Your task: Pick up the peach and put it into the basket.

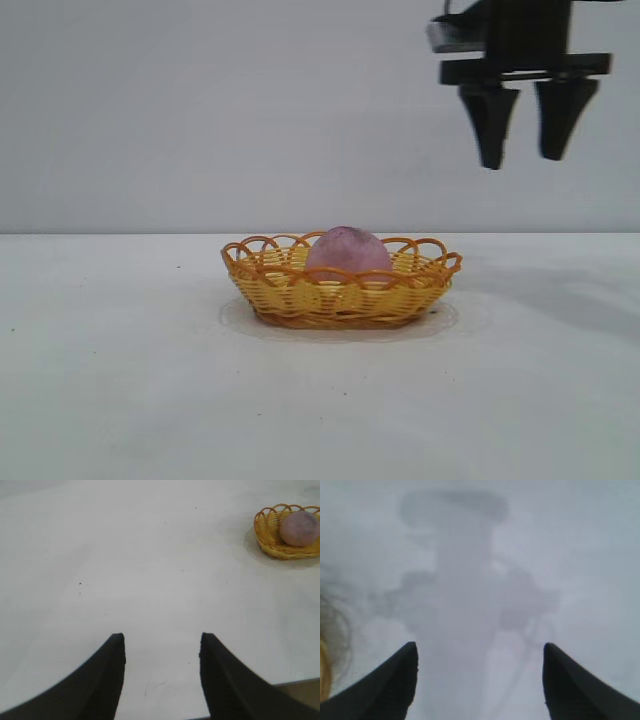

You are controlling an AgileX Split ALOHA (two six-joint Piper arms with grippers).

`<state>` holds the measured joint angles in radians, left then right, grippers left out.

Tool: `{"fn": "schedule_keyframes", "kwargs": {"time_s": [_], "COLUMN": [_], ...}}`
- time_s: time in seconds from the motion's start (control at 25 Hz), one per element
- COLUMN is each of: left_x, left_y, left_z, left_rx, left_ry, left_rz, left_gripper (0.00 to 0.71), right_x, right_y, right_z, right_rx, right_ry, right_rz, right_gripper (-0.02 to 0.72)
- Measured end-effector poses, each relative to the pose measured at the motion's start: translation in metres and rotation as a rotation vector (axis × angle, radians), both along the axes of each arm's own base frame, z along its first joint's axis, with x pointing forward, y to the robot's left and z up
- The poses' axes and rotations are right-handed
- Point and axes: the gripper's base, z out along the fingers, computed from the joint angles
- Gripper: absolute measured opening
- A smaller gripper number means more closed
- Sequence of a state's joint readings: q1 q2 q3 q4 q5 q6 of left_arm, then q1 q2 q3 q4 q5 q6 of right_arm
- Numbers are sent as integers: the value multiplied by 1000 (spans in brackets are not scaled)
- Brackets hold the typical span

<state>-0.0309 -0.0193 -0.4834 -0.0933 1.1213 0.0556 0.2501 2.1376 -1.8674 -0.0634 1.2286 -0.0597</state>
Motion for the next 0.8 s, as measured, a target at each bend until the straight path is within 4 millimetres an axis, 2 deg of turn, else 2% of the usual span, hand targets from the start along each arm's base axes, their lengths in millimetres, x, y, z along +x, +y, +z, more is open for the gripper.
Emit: {"fn": "schedule_keyframes", "kwargs": {"time_s": [0.24, 0.44, 0.68, 0.8], "left_x": [0, 0, 0, 0], "left_y": [0, 0, 0, 0], "left_z": [0, 0, 0, 0], "left_rx": [0, 0, 0, 0], "left_ry": [0, 0, 0, 0], "left_rz": [0, 0, 0, 0], "left_gripper": [339, 339, 339, 339], "right_x": [7, 6, -8, -26], "right_y": [-39, -62, -81, -85], "right_z": [2, 16, 60, 86], "right_rx": [27, 43, 58, 65], "right_ry": [2, -27, -124, -171], "right_rz": [-116, -194, -232, -237], "right_gripper": [457, 457, 457, 457]}}
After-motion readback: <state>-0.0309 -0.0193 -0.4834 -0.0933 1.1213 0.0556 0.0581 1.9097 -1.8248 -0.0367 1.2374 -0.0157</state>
